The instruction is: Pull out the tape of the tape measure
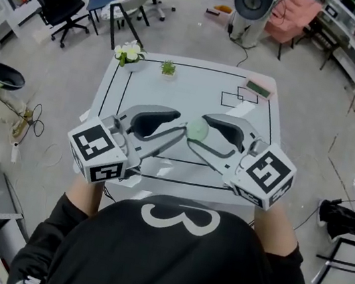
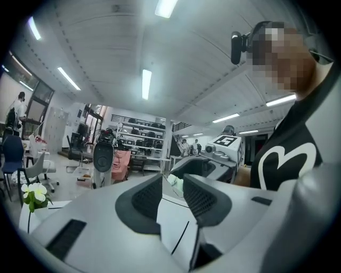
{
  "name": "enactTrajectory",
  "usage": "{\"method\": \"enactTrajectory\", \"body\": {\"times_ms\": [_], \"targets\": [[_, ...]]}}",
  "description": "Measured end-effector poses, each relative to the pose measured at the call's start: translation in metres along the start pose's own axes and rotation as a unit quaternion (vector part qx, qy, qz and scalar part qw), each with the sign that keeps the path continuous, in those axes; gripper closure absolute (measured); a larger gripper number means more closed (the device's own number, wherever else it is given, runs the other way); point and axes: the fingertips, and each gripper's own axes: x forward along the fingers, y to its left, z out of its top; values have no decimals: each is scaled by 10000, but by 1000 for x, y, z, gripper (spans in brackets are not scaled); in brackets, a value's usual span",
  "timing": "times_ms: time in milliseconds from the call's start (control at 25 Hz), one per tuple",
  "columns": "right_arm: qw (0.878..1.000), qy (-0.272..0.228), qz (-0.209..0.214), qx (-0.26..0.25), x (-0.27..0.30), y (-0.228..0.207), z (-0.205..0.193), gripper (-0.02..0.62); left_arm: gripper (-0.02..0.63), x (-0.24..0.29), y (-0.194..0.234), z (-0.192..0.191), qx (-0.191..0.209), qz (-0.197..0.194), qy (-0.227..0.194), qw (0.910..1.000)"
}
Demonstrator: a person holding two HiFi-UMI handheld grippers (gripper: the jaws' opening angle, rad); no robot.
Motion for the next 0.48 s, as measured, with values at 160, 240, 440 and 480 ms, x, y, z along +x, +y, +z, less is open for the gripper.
{"method": "enactTrajectory", "body": {"times_ms": [160,240,440,480], "targets": [[10000,53,7,-52,-3,6,1,371,524,-1,-4,-4,-36,-8,63,10000],[10000,67,-22,-56,-4,6,2,371,545,-1,-7,-4,-58,-80,75,9999],[9999,120,-3,-45,-4,5,-5,371,577,3,-8,-10,-29,-107,164,9998],[9999,134,-7,-37,-4,4,-6,371,580,4,-7,-11,-21,-102,188,9998]]}}
